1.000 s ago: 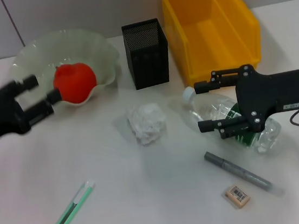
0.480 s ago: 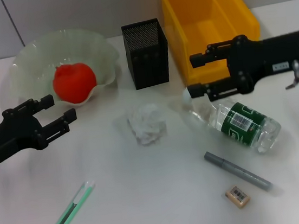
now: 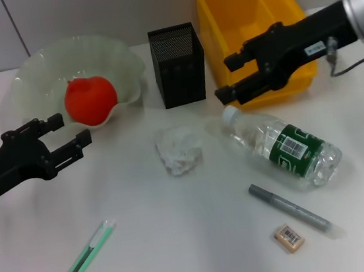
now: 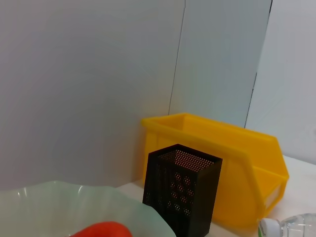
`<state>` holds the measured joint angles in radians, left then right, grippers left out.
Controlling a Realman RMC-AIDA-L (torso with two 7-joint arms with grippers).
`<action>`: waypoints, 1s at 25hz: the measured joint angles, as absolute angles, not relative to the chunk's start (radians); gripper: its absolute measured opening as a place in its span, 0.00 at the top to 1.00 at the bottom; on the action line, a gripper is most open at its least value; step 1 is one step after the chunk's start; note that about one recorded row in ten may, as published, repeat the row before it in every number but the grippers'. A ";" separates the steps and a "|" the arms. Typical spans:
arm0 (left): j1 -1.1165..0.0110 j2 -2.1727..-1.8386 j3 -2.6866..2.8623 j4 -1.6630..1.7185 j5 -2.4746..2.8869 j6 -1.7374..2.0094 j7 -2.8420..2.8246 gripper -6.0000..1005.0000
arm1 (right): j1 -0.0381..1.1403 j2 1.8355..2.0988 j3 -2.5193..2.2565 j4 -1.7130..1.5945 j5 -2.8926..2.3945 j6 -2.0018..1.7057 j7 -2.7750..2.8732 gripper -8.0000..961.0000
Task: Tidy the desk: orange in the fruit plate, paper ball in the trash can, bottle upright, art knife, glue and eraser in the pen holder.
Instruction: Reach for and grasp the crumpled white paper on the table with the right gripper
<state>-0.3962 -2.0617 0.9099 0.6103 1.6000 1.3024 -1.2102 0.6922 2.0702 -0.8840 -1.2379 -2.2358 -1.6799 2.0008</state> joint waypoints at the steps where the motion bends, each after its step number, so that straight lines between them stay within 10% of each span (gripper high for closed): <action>1: -0.396 -2.062 0.909 0.610 1.600 1.302 -1.211 0.31 | 0.709 2.069 -0.900 -1.239 -2.264 -1.680 2.023 0.22; 25: -0.410 -2.062 0.916 0.610 1.601 1.301 -1.210 0.30 | 0.909 2.077 -1.257 -0.924 -2.465 -1.380 2.090 0.23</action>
